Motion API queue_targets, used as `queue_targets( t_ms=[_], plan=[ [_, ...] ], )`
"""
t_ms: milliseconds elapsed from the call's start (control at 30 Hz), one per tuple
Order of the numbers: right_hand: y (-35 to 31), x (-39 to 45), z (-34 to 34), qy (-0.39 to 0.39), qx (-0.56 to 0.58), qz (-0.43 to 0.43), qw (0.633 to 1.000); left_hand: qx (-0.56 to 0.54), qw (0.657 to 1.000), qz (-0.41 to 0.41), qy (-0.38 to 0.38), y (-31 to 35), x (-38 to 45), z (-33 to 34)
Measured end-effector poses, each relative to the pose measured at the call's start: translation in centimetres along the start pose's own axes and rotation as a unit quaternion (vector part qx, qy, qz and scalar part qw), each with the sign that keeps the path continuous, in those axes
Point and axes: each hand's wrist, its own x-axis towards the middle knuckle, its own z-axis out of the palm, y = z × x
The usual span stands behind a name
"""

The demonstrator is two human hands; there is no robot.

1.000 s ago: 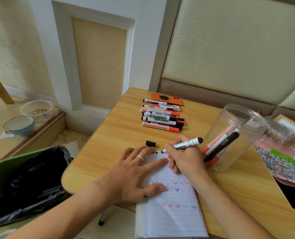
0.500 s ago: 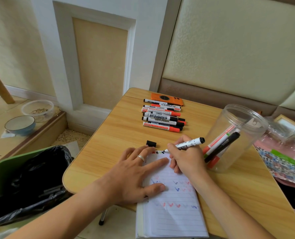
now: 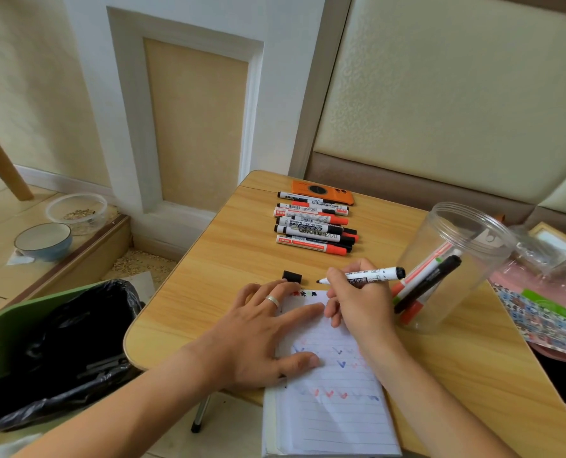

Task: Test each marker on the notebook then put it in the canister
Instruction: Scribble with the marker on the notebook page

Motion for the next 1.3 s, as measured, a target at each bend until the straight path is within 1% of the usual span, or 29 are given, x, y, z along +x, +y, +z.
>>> queue_targets(
  t_ms=[67,133,267,333,400,467,533,600,833,1033,1200,1300],
  plan=[
    [0.3,-0.3,0.2,0.002,0.004,0.008,1.0,-0.021,1.0,-0.005,0.007,-0.2,0.2,-0.3],
    [0.6,-0.4,0.3,0.005,0.01,0.013,1.0,-0.048,0.998,-0.011,0.035,-0.5,0.6,-0.7],
    [0.5,-0.4,0.1,0.0,0.017,0.023,1.0,-0.101,0.981,-0.069,0.152,-1.5,2.4,-0.7],
    [0.5,-0.6,0.1,-0.008,0.008,0.02,1.0,-0.104,0.972,-0.098,0.186,-2.0,3.5,-0.5],
    [0.4,-0.8,0.3,-0.018,-0.003,0.014,1.0,-0.09,0.972,-0.119,0.182,-2.4,4.4,-0.4],
    [0.5,-0.9,0.4,-0.028,-0.012,0.006,1.0,-0.059,0.977,-0.133,0.158,-2.5,5.0,-0.3],
    [0.5,-0.9,0.4,-0.032,-0.016,-0.005,0.999,-0.031,0.981,-0.14,0.128,-2.5,5.3,-0.1],
    [0.5,-1.0,0.3,-0.036,-0.015,-0.019,0.999,-0.024,0.983,-0.14,0.118,-2.5,5.4,0.0],
    [0.1,-1.2,0.1,-0.057,0.002,-0.069,0.996,-0.132,0.961,-0.149,0.191,-2.2,4.9,-0.2],
    [0.0,-1.1,0.0,-0.088,0.02,-0.093,0.992,-0.12,0.964,-0.122,0.205,-2.1,4.3,-0.1],
    [0.0,-1.1,-0.1,-0.125,0.021,-0.09,0.988,-0.123,0.97,-0.055,0.204,-1.6,4.2,-0.7],
    [-0.3,-1.2,-0.4,-0.137,0.03,-0.075,0.987,-0.127,0.971,-0.037,0.2,-1.6,3.9,-0.8]
  ],
)
